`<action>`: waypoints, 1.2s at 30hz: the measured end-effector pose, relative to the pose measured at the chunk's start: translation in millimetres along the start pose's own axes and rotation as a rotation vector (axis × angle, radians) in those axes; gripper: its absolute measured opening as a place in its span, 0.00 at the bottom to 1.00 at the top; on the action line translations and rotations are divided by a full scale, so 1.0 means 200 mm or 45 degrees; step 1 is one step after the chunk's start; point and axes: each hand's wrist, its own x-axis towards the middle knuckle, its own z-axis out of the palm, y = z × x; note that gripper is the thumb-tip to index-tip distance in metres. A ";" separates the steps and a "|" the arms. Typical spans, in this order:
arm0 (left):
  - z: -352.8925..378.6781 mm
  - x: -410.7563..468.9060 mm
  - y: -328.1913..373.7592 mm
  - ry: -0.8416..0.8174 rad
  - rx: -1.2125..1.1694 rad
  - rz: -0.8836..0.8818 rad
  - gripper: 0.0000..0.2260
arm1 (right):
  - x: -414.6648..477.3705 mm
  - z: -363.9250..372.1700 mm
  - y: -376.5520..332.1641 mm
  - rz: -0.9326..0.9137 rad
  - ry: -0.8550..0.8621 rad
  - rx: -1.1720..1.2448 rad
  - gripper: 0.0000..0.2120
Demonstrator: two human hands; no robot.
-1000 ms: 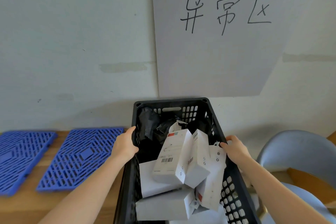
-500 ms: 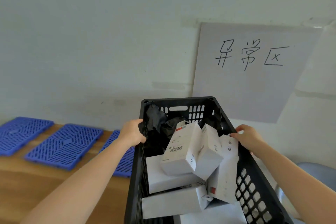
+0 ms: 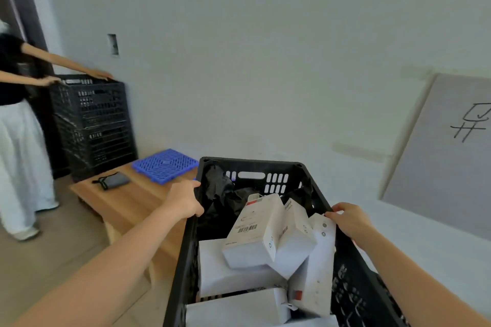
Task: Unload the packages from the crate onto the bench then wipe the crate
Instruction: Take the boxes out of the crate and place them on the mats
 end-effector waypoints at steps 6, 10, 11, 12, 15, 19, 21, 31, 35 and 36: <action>-0.23 -0.11 -0.43 0.121 0.031 -0.262 0.39 | 0.08 0.40 -0.40 -0.234 -0.228 -0.092 0.08; -0.30 -0.14 -0.61 0.217 -0.001 -0.438 0.39 | 0.21 0.68 -0.62 -0.355 -0.371 -0.115 0.10; -0.31 -0.13 -0.65 0.236 -0.013 -0.482 0.39 | 0.26 0.74 -0.67 -0.390 -0.395 -0.126 0.10; -0.31 -0.13 -0.68 0.253 -0.014 -0.526 0.40 | 0.31 0.80 -0.72 -0.436 -0.420 -0.145 0.10; -0.30 -0.09 -0.75 0.295 0.009 -0.655 0.41 | 0.45 0.96 -0.85 -0.538 -0.518 -0.206 0.10; -0.23 0.01 -0.81 0.315 -0.046 -0.810 0.42 | 0.65 1.14 -0.95 -0.646 -0.584 -0.271 0.10; -0.18 0.07 -0.82 0.327 -0.107 -0.857 0.42 | 0.74 1.22 -0.98 -0.670 -0.613 -0.269 0.09; -0.03 0.32 -0.80 0.380 -0.161 -0.984 0.42 | 1.09 1.43 -1.05 -0.809 -0.692 -0.300 0.07; 0.00 0.43 -0.74 0.331 -0.098 -0.944 0.38 | 1.21 1.42 -1.05 -0.815 -0.660 -0.345 0.07; 0.00 0.46 -0.73 0.325 -0.089 -0.947 0.36 | 1.23 1.42 -1.06 -0.821 -0.657 -0.353 0.07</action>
